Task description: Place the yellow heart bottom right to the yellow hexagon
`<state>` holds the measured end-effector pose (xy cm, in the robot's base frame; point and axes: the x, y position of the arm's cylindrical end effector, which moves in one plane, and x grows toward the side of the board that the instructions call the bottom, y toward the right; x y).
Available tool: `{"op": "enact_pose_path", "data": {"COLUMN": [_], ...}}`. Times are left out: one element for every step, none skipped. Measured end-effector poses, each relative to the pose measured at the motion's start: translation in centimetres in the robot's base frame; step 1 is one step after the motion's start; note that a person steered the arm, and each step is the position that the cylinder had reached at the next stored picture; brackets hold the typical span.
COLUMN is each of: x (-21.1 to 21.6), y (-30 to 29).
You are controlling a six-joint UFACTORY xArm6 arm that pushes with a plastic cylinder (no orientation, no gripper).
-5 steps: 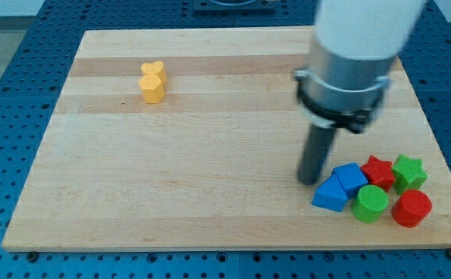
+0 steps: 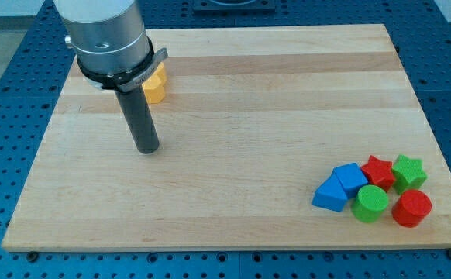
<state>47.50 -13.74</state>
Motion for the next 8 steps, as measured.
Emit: {"op": "enact_pose_path", "data": {"x": [-3.3,-8.2,-16.2,-15.7,-12.4,-12.2,-11.3,-7.8], "y": [-4.5,-9.3,-5.5,2.5,6.1,11.4,18.4,20.3]}}
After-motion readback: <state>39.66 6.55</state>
